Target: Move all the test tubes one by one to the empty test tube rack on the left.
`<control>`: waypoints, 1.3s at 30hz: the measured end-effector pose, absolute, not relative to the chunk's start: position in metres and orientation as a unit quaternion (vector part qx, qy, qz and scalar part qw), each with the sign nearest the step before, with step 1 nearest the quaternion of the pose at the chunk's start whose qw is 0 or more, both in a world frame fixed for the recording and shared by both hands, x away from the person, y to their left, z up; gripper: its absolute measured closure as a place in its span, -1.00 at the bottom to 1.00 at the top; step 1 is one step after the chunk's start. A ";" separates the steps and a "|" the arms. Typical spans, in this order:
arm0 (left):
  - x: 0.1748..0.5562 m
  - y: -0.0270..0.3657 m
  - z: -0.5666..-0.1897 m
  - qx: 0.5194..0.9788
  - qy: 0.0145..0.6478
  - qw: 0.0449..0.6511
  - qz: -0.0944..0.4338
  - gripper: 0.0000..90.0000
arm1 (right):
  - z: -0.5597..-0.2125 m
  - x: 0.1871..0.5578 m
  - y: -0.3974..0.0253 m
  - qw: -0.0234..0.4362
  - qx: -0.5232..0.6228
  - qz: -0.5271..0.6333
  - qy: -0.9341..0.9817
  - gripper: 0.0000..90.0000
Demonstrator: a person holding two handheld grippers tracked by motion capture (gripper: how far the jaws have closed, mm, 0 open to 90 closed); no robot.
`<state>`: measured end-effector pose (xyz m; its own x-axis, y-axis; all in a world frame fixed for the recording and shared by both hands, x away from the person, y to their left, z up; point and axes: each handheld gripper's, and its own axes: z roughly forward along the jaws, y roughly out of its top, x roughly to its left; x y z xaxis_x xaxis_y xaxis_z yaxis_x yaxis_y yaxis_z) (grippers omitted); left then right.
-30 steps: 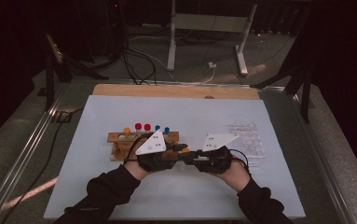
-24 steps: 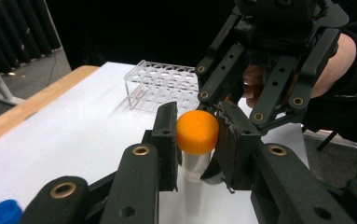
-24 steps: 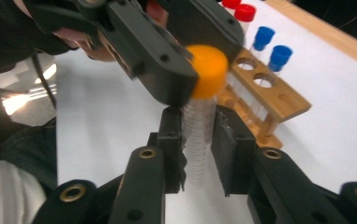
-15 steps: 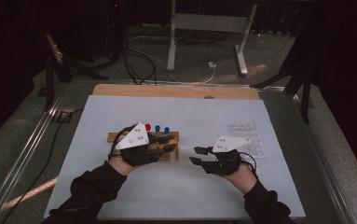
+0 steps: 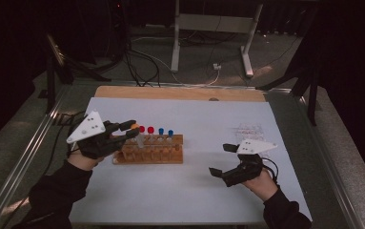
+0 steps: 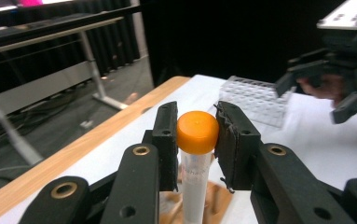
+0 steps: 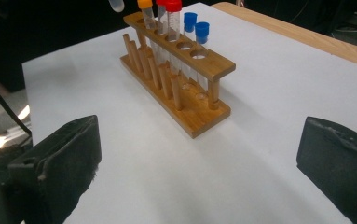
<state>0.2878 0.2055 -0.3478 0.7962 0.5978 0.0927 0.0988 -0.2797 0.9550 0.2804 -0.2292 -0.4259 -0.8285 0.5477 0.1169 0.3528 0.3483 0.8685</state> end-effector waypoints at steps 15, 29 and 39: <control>0.320 0.249 -0.379 0.752 0.310 0.530 0.241 0.59 | -0.432 0.280 -0.233 0.120 0.281 0.495 0.814 -1.00; 0.334 0.248 -0.409 0.754 0.319 0.527 0.228 0.59 | -0.433 0.280 -0.237 0.121 0.280 0.500 0.811 -1.00; 0.334 0.245 -0.434 0.764 0.324 0.516 0.211 0.59 | -0.433 0.280 -0.237 0.121 0.280 0.498 0.812 -1.00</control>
<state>0.3343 0.2453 -0.4338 0.7005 0.7136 -0.0128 0.2781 -0.2563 0.9257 0.2796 -0.2366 -0.4332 -0.8143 0.5746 0.0828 0.3344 0.3477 0.8760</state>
